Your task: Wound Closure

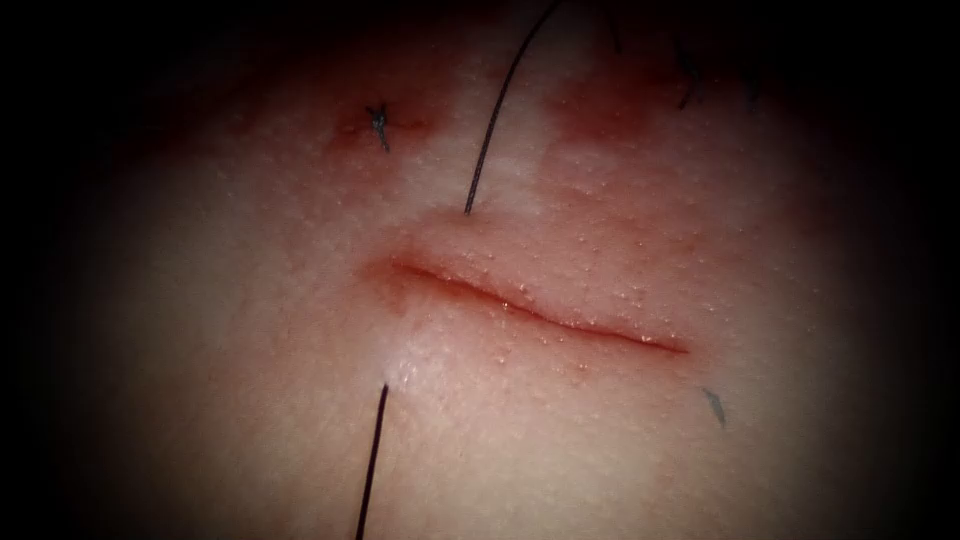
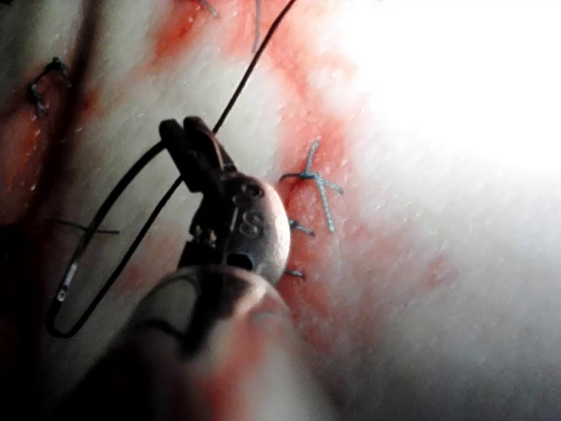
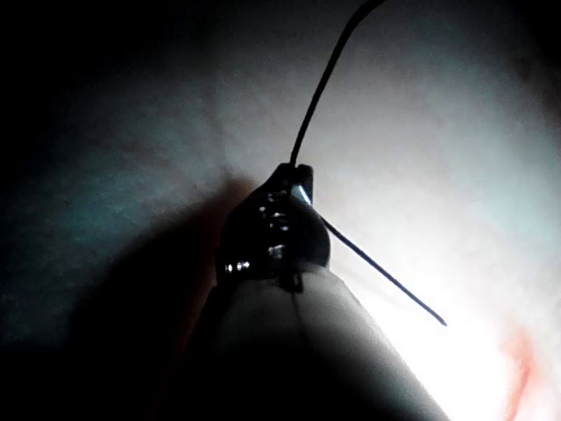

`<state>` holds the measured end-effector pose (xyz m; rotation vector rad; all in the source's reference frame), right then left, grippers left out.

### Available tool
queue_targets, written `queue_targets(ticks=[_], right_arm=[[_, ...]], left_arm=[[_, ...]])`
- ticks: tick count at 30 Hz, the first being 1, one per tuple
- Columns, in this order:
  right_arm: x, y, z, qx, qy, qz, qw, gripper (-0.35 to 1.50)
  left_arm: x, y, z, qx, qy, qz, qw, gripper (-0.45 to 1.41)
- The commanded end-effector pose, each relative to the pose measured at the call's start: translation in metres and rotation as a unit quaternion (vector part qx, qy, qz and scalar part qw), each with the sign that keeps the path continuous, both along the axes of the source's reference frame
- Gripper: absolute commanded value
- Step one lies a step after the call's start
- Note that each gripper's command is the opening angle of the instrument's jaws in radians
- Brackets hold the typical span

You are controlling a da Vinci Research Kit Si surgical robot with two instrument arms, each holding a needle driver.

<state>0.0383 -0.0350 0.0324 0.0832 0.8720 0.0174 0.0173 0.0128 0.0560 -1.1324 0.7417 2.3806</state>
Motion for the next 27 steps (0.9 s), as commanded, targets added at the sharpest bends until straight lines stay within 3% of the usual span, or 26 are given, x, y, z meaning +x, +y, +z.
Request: queue_targets(ticks=[1, 2, 3, 6, 7, 12, 17, 22, 27], right_arm=[[0.0018, -0.0009, 0.0011, 0.0, 0.004, -0.003, 1.0, -0.35], [0.002, -0.001, 0.0015, 0.001, 0.007, -0.006, 1.0, -0.35], [0.0023, -0.001, 0.002, 0.001, 0.011, -0.013, 1.0, 0.07], [0.0021, -0.0004, 0.0032, 0.022, 0.028, 0.0, 0.999, 1.01], [0.0017, 0.0001, 0.0034, 0.023, 0.037, 0.002, 0.999, 1.14], [-0.0019, 0.0037, 0.0039, 0.005, 0.08, 0.04, 0.996, 1.4], [-0.005, 0.0076, 0.004, -0.01, 0.095, 0.062, 0.993, 1.41], [-0.0054, 0.0105, 0.0061, -0.027, 0.086, 0.064, 0.994, 1.3], [-0.0043, 0.0123, 0.0102, -0.036, 0.076, 0.074, 0.994, 1.33]], left_arm=[[-0.0005, -0.0001, 0.0007, 0.0, 0.0, 0.001, 1.0, -0.45], [-0.0004, -0.0001, 0.0007, 0.0, 0.0, 0.001, 1.0, -0.45], [-0.0004, -0.0001, 0.0007, 0.001, 0.001, 0.002, 1.0, -0.45], [-0.0003, -0.0001, 0.0007, 0.0, 0.0, 0.003, 1.0, -0.45], [-0.0003, -0.0001, 0.0007, 0.0, 0.0, 0.003, 1.0, -0.45], [-0.0003, -0.0001, 0.0007, 0.0, 0.0, 0.003, 1.0, -0.45], [-0.0003, -0.0001, 0.0008, 0.0, 0.0, 0.003, 1.0, -0.45], [-0.0004, -0.0001, 0.0008, 0.0, 0.0, 0.002, 1.0, -0.45], [-0.0005, -0.0001, 0.0008, 0.0, 0.001, 0.002, 1.0, -0.45]])
